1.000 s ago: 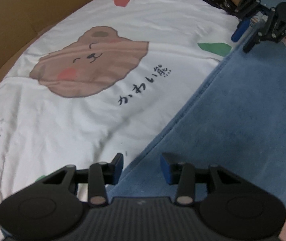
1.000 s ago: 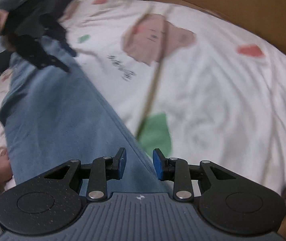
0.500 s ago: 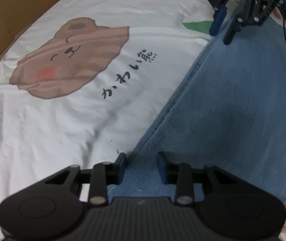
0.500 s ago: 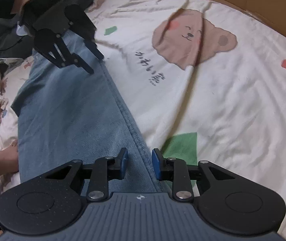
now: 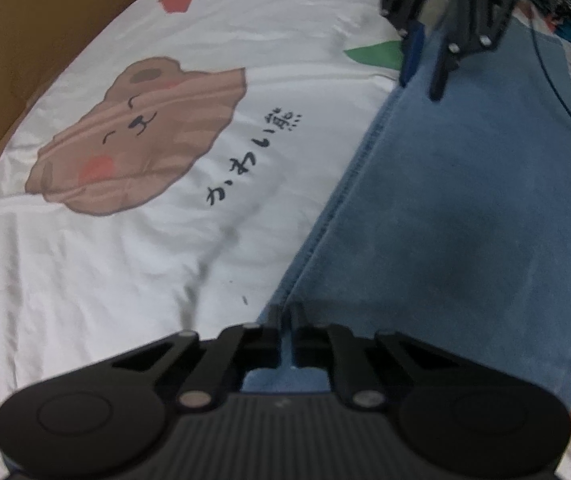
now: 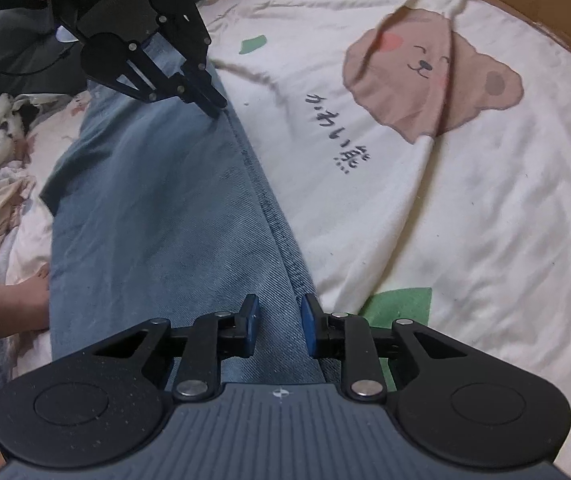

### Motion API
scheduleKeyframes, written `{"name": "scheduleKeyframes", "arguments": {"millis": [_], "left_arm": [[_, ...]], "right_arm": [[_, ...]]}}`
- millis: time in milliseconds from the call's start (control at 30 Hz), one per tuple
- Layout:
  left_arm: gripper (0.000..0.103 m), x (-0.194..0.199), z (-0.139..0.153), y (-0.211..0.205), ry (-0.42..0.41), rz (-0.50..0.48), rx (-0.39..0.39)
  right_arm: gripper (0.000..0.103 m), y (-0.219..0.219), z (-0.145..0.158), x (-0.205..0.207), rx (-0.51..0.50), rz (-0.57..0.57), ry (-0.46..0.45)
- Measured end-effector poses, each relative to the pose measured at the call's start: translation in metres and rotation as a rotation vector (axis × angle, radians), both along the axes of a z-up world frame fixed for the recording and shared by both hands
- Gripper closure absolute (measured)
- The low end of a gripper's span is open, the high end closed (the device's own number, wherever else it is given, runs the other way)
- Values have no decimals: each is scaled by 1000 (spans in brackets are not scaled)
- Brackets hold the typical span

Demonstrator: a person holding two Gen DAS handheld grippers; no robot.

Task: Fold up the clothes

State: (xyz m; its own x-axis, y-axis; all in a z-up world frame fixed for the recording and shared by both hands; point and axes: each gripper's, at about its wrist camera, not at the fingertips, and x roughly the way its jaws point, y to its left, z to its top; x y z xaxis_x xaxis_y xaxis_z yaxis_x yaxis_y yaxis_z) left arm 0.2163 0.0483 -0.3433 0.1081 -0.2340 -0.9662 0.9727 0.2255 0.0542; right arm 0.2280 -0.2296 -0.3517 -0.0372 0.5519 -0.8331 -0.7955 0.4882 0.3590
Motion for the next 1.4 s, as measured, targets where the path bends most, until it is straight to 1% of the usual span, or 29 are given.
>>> {"name": "scheduleKeyframes", "arguments": {"millis": [67, 167, 467, 500, 533, 600, 633, 700, 833, 867, 933, 1033, 1100, 1167, 1267, 1333, 1367, 1400], "left_arm": [[100, -4, 3, 1, -7, -17, -3], [100, -11, 6, 4, -24, -32, -14], [101, -26, 12, 12, -38, -56, -27], [101, -26, 11, 12, -40, -52, -27], [101, -26, 10, 12, -45, -43, -27], [101, -25, 6, 11, -62, -28, -21], [101, -25, 3, 11, -76, -26, -16], [101, -24, 0, 9, -103, -21, -10], [102, -18, -1, 6, -136, -12, -11], [102, -16, 0, 6, -132, -8, -13], [102, -13, 1, 7, -125, 2, -18], [102, -13, 2, 7, -138, -1, -20], [103, -11, 2, 8, -148, 15, -21], [103, -5, 0, 10, -194, 50, -7], [103, 12, 0, 18, -154, 122, -9], [103, 20, 5, 25, -127, 159, -28], [103, 22, 8, 28, -107, 178, -40], [100, 25, 11, 32, -79, 198, -50]], "right_arm": [[79, 1, 6, 0, 8, 29, 0], [79, 7, 5, 3, 7, 34, 11], [78, 20, -7, 17, -9, 30, 86], [80, 21, -7, 16, -23, 41, 84], [90, 22, -7, 15, -37, 51, 82], [94, 25, -5, 11, -71, 54, 69], [99, 26, -4, 9, -81, 49, 59], [101, 27, -2, 4, -96, 30, 32], [102, 29, 5, -5, -131, -27, -25], [102, 29, 5, -6, -146, -68, -31], [102, 30, 6, -8, -161, -117, -37], [102, 28, 8, -8, -159, -137, -50], [102, 28, 10, -7, -160, -147, -54], [102, 29, 12, -6, -166, -152, -61], [102, 33, 12, -5, -184, -153, -62], [102, 34, 12, -3, -183, -161, -59], [102, 34, 15, -3, -181, -165, -72], [102, 34, 17, -3, -180, -171, -78]]}}
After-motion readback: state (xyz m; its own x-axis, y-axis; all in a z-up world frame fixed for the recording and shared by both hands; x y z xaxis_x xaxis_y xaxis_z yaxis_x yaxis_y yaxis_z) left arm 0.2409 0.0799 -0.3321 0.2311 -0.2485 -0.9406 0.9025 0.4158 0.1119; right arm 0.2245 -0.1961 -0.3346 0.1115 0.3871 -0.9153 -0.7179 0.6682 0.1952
